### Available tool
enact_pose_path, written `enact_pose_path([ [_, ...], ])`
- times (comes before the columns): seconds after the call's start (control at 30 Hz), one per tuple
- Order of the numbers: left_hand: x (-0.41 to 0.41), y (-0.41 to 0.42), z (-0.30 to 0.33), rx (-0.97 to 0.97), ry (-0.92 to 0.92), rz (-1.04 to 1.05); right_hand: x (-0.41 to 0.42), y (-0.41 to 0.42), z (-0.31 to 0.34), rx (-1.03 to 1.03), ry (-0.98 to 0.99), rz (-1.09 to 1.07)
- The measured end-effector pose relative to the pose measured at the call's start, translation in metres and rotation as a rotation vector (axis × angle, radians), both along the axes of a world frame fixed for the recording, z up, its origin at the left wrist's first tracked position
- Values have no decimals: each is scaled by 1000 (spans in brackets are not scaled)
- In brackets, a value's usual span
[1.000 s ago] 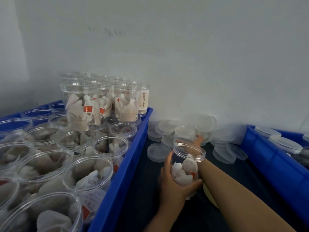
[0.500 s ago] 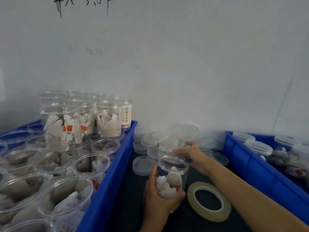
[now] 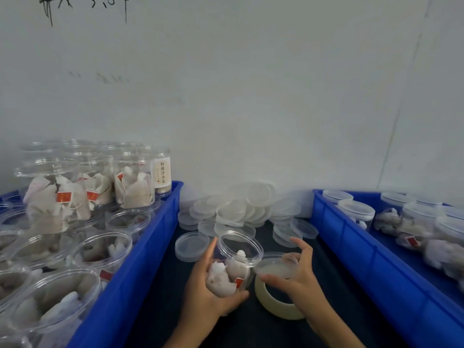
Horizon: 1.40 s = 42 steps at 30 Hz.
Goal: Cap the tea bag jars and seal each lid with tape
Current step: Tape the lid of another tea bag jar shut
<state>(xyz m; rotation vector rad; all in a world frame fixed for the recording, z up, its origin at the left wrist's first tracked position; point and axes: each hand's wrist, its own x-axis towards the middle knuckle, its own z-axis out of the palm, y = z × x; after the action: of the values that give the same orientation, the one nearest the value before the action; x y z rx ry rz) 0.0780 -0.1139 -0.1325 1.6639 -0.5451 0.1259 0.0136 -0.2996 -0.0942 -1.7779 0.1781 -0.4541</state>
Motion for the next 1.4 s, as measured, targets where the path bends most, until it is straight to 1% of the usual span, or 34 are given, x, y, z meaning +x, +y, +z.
enact_pose_path([
  [0.07, 1, 6, 4, 38, -18, 12, -2, 2, 0, -90, -10, 28],
  [0.13, 2, 10, 6, 62, -43, 15, -3, 4, 1, -93, -31, 52],
  [0.23, -1, 11, 3, 107, -113, 72, -7, 7, 2, 4, -88, 122],
  [0.37, -4, 10, 3, 139, -146, 104, -12, 9, 1, 116, -98, 142],
  [0.47, -6, 15, 8, 260, -236, 93, -11, 7, -1, 292, -123, 175],
  [0.53, -6, 17, 12, 346, -318, 89, -11, 8, -2, 342, -150, 171],
  [0.6, -6, 18, 14, 366, -365, 82, -12, 11, -3, 275, -152, 168],
  [0.67, -7, 17, 13, 358, -371, 66, -13, 15, -4, 192, -154, 163],
  [0.77, -7, 16, 12, 302, -343, 17, -13, 20, -3, 129, -165, 118],
  [0.9, -6, 12, 6, 177, -263, -5, -12, 22, -2, 136, -157, 101],
  [1.03, -3, 11, -1, 49, -13, -36, -11, 25, -2, 88, -184, 28],
  [1.13, -1, 11, 0, -47, 138, -171, -8, 26, -6, 76, -197, -22],
  [1.23, -1, 8, 1, -72, 167, -244, -6, 26, -9, 113, -182, -23],
  [1.4, -3, 9, 2, -113, 198, -230, -5, 26, -12, 203, -166, 19],
])
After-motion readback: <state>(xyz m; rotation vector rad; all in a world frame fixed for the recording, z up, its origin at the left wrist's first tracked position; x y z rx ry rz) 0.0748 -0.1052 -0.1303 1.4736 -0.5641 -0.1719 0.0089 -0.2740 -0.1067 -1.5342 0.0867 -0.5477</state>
